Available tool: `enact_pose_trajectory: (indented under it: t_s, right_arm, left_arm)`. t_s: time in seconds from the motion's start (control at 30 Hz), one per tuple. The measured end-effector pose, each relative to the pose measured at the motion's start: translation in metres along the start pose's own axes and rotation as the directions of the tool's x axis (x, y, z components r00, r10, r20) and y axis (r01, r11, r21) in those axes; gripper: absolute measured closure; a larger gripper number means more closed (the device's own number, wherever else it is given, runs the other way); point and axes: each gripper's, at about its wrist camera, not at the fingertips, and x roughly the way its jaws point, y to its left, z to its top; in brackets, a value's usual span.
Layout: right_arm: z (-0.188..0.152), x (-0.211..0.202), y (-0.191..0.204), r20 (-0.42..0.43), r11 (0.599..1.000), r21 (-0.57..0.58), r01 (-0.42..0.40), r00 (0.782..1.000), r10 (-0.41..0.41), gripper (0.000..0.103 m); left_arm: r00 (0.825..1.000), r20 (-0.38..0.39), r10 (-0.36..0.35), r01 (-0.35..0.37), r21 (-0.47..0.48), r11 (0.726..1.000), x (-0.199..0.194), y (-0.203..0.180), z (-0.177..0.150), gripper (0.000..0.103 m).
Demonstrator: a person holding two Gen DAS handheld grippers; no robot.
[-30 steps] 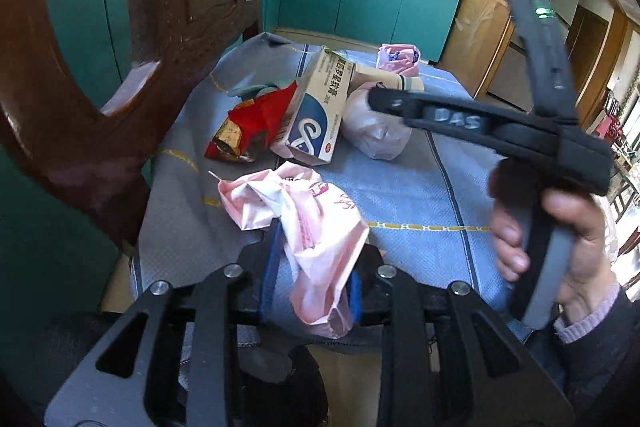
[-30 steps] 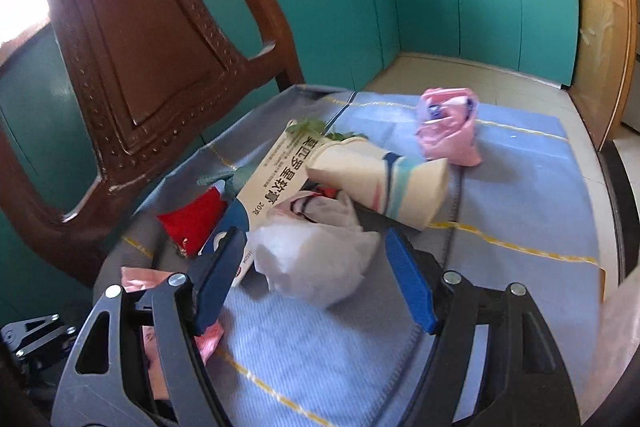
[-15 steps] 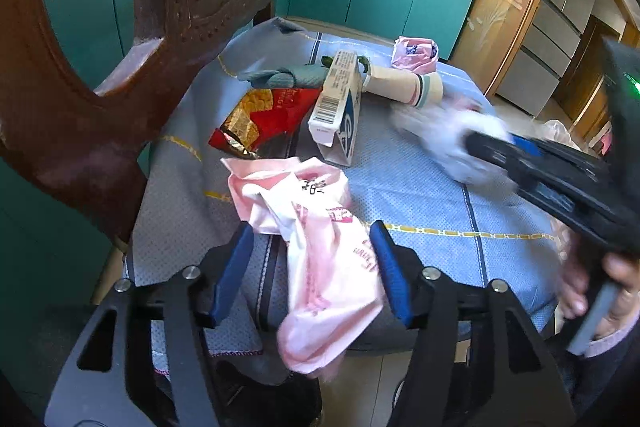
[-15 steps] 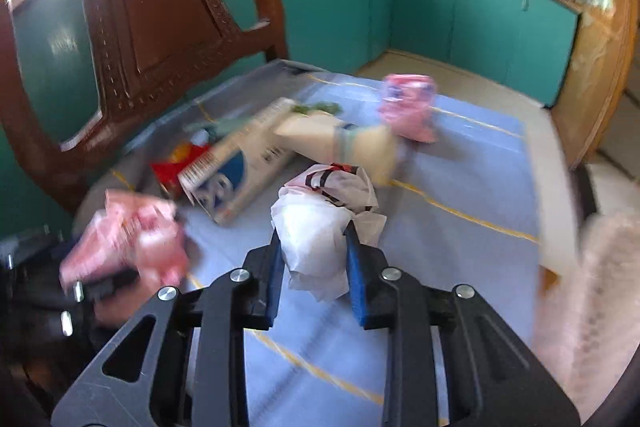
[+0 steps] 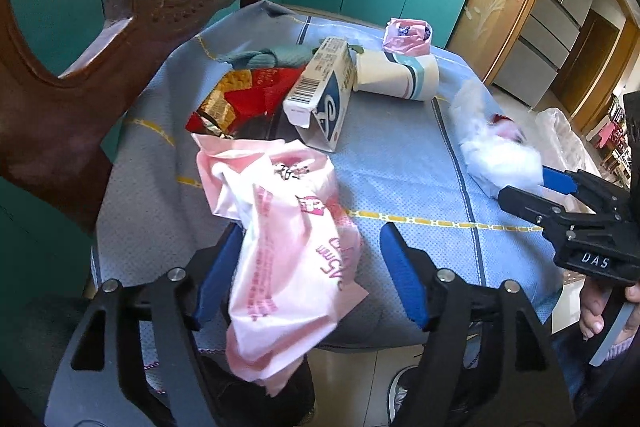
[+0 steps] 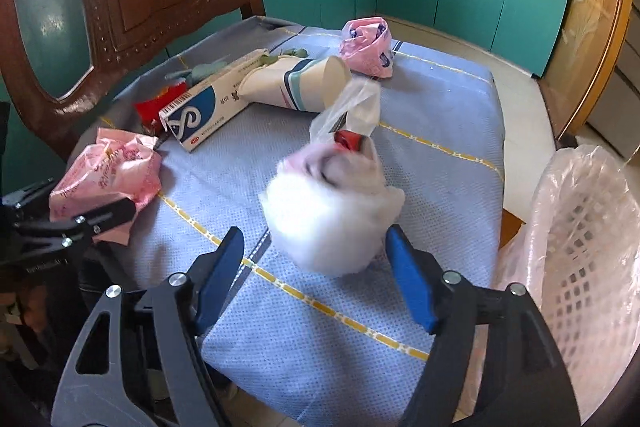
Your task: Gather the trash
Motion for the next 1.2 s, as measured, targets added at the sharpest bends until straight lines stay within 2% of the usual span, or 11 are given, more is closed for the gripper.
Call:
enact_pose_trajectory:
  t_s: [0.13, 0.27, 0.37, 0.53, 0.6, 0.7, 0.83, 0.93, 1.0, 1.1, 1.2]
  right_arm:
    - [0.001, 0.001, -0.01, 0.0, 0.997, 0.065, -0.049, 0.999, 0.049, 0.03]
    - [0.002, 0.0, -0.017, 0.02, 0.994, 0.099, -0.048, 0.999, 0.047, 0.03]
    - [0.006, -0.003, -0.018, 0.053, 0.985, 0.127, -0.113, 0.993, 0.107, 0.03]
    - [0.018, -0.009, -0.021, 0.141, 0.962, 0.188, -0.2, 0.974, 0.175, 0.018]
    - [0.023, -0.002, -0.022, 0.142, 0.959, 0.21, -0.188, 0.977, 0.16, 0.018]
    - [0.03, 0.016, -0.02, 0.1, 0.966, 0.219, -0.136, 0.988, 0.116, 0.018]
    - [0.028, 0.033, -0.005, 0.045, 0.986, 0.143, -0.082, 0.996, 0.077, 0.018]
    - [0.025, 0.034, 0.01, 0.037, 0.998, 0.053, -0.045, 0.998, 0.043, 0.021]
    - [0.022, 0.033, 0.02, 0.033, 1.0, -0.007, -0.027, 0.999, 0.027, 0.033]
    - [0.017, 0.033, 0.028, 0.012, 0.998, -0.055, -0.038, 0.999, 0.038, 0.047]
    - [0.012, 0.032, 0.034, 0.006, 0.996, -0.081, -0.044, 0.999, 0.044, 0.055]
  left_arm:
    - [1.0, -0.003, -0.001, 0.0, -0.007, 1.0, 0.001, 0.001, -0.001, 0.026]
    - [1.0, -0.006, -0.007, 0.007, -0.018, 1.0, 0.002, 0.002, -0.001, 0.023]
    - [1.0, -0.005, -0.009, 0.009, -0.021, 1.0, 0.0, 0.003, 0.0, 0.02]
    - [1.0, 0.006, -0.02, 0.021, -0.007, 1.0, -0.008, 0.002, 0.002, 0.015]
    - [1.0, 0.004, -0.003, 0.003, 0.006, 1.0, -0.006, 0.0, 0.003, 0.015]
    - [1.0, 0.0, 0.02, -0.02, -0.005, 1.0, 0.0, 0.001, 0.007, 0.015]
    - [0.998, -0.019, 0.055, -0.056, -0.019, 0.998, 0.008, 0.002, 0.01, 0.015]
    - [0.997, -0.023, 0.069, -0.069, -0.014, 0.998, 0.01, 0.003, 0.009, 0.027]
    - [0.997, -0.033, 0.075, -0.075, -0.002, 0.997, 0.012, 0.002, 0.008, 0.04]
    - [0.997, -0.039, 0.07, -0.069, 0.013, 0.998, 0.014, -0.001, 0.004, 0.052]
    - [0.997, -0.027, 0.076, -0.075, 0.046, 0.996, 0.011, -0.008, 0.001, 0.056]
